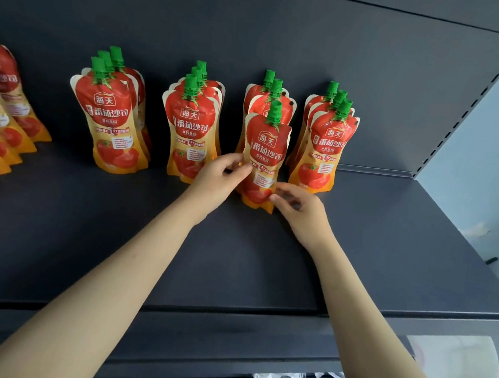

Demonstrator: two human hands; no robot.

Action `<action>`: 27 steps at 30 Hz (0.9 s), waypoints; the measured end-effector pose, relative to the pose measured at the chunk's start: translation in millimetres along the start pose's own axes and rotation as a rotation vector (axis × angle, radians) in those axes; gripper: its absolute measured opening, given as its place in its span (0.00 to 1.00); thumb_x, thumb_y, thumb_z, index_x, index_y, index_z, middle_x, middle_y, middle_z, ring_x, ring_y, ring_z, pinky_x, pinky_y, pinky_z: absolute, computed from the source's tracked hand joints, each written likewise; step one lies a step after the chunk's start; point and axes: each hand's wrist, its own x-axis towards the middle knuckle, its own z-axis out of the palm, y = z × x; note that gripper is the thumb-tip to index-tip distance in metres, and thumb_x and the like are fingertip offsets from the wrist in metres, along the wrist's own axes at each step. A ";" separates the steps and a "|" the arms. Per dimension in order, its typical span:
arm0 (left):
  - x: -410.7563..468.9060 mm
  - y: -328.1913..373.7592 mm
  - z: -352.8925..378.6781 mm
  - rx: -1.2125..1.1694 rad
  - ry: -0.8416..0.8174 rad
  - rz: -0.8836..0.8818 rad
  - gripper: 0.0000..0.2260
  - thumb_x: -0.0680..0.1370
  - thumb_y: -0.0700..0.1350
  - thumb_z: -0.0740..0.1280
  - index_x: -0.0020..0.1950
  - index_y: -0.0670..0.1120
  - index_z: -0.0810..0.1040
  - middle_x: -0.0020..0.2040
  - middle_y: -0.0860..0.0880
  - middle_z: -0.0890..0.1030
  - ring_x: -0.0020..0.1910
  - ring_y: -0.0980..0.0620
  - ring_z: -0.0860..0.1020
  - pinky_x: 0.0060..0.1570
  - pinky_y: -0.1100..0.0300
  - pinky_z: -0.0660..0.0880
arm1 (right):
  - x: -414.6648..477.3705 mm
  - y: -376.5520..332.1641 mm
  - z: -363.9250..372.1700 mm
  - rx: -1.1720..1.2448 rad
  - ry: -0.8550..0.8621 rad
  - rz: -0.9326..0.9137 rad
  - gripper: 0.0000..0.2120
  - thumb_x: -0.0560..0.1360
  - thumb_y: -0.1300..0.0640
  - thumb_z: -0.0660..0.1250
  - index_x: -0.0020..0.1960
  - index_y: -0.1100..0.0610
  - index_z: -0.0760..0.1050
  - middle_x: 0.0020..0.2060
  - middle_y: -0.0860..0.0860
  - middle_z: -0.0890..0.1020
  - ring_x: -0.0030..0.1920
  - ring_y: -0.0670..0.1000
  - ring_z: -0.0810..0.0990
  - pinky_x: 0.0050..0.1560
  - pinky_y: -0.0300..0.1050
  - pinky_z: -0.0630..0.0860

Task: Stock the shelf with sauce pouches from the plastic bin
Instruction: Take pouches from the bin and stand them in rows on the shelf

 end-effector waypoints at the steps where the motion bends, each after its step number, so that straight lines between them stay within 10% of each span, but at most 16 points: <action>1: 0.0 -2.6 0.2 0.014 0.023 0.017 0.17 0.80 0.54 0.64 0.67 0.51 0.75 0.61 0.51 0.78 0.59 0.52 0.76 0.58 0.56 0.76 | 0.3 0.3 0.1 -0.010 0.045 0.006 0.09 0.78 0.56 0.68 0.57 0.51 0.80 0.46 0.43 0.82 0.44 0.41 0.78 0.46 0.28 0.71; 18: 20.2 -11.0 19.6 0.195 0.336 0.199 0.12 0.76 0.53 0.70 0.52 0.46 0.81 0.48 0.49 0.81 0.45 0.50 0.81 0.45 0.48 0.80 | 36.4 14.7 12.6 -0.071 0.221 0.053 0.04 0.74 0.57 0.72 0.47 0.57 0.80 0.41 0.49 0.82 0.42 0.47 0.79 0.44 0.39 0.76; 27: 31.3 -10.0 26.9 0.294 0.456 0.235 0.10 0.75 0.51 0.71 0.49 0.45 0.82 0.45 0.49 0.81 0.44 0.50 0.81 0.45 0.51 0.80 | 43.4 17.4 15.0 -0.060 0.211 0.051 0.09 0.74 0.57 0.72 0.52 0.59 0.79 0.44 0.49 0.81 0.44 0.45 0.78 0.41 0.27 0.70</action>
